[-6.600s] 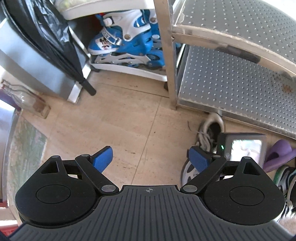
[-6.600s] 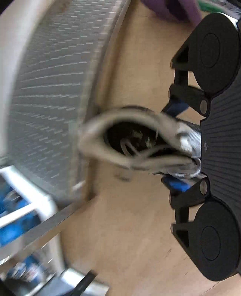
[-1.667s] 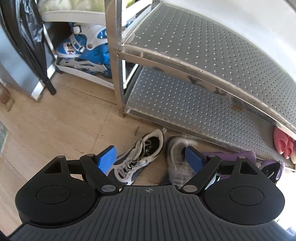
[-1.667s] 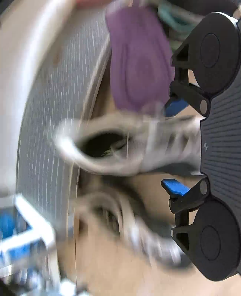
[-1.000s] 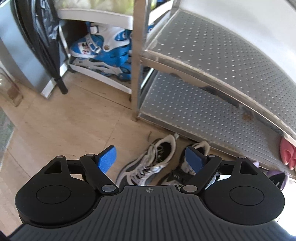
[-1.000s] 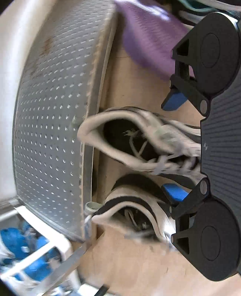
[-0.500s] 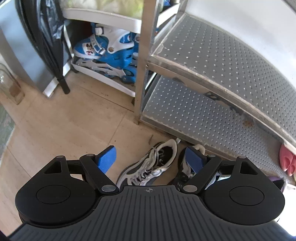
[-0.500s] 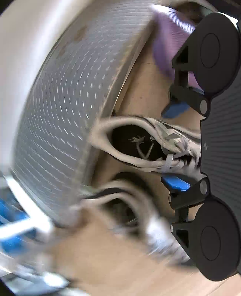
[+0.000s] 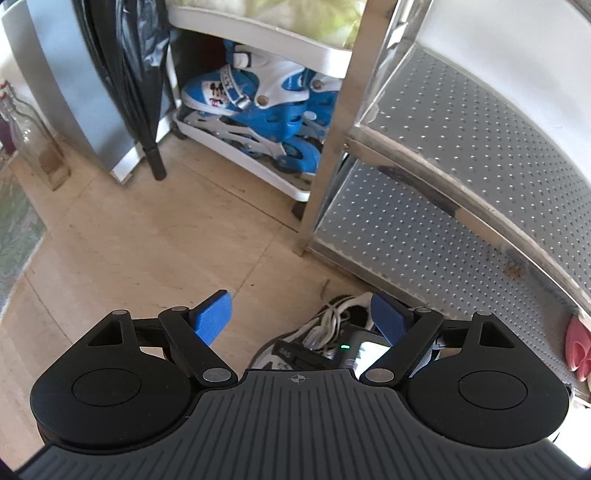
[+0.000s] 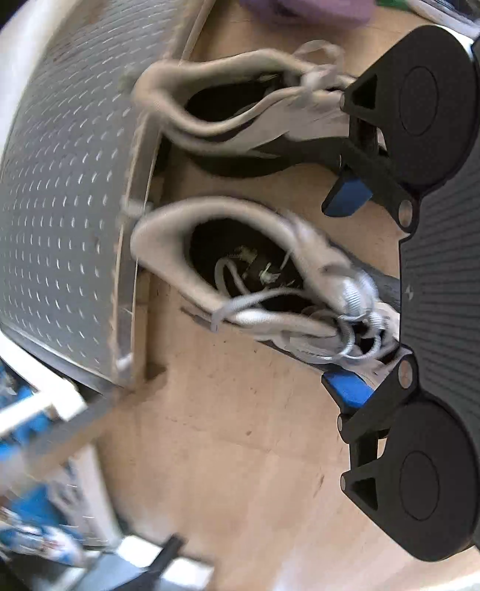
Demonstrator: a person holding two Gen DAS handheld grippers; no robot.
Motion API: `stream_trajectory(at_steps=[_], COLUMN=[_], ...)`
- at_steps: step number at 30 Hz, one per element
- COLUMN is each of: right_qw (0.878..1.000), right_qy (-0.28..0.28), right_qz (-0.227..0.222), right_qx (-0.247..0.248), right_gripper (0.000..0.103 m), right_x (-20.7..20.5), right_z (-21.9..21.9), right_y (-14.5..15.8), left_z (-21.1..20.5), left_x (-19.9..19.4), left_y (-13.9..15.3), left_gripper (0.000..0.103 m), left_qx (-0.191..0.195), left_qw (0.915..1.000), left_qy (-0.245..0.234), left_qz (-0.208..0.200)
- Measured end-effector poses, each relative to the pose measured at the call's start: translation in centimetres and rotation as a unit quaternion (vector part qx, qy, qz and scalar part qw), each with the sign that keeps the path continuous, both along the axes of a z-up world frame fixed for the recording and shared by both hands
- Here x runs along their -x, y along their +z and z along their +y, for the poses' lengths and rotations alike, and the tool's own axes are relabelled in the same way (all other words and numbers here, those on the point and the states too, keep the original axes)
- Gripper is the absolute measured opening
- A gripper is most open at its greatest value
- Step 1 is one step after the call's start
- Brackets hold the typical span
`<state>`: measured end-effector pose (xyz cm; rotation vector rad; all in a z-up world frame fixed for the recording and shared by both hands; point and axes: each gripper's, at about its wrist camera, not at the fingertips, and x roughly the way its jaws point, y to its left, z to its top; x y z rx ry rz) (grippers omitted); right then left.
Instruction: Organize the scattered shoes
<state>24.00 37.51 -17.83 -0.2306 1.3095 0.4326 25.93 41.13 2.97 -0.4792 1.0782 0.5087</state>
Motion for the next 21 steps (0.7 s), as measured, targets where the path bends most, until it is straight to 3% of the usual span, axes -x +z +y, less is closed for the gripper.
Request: stream_trajectory(at_steps=[4,5,10,13,16,20,21], right_qw=[0.993,0.990,0.995,0.993,0.985,0.994,0.996], right_qy=[0.085,0.093,0.016,-0.079,-0.165,-0.100,-0.076], right_qz=[-0.072,-0.091,-0.092,-0.074,-0.055,-0.026,-0.038], right_qx=[0.037,0.048,0.044,0.039,0.022,-0.026,-0.023], right_gripper=[0.060,0.059,0.051,0.052,0.053,0.064,0.077], right_x=[0.4,0.1,-0.8,-1.1,-1.6,-2.1,-2.3], right_z=[1.0,0.8,-1.5,-2.9,-4.6,-5.2,-5.2], right_y=[1.3,1.5,2.0,1.9,2.0,2.0,2.4], left_z=[0.5,0.7,0.3,-0.1,-0.6,-0.5,-0.3], left_x=[-0.1,-0.1,-0.2,0.1,0.6,1.4,1.5], left_y=[-0.3,-0.3,-0.1,0.1,0.4,1.0,1.1], left_gripper=[0.087,0.087,0.087,0.087,0.087,0.087,0.087], left_qx=[0.002,0.003,0.005,0.009,0.013,0.014,0.013], left_qw=[1.0000,1.0000,0.9999,0.9998,0.9996,0.9996,0.9997], left_qy=[0.001,0.001,-0.009,-0.016,-0.024,-0.017,-0.012], left_qz=[0.004,0.004,0.002,-0.002,-0.007,-0.018,-0.019])
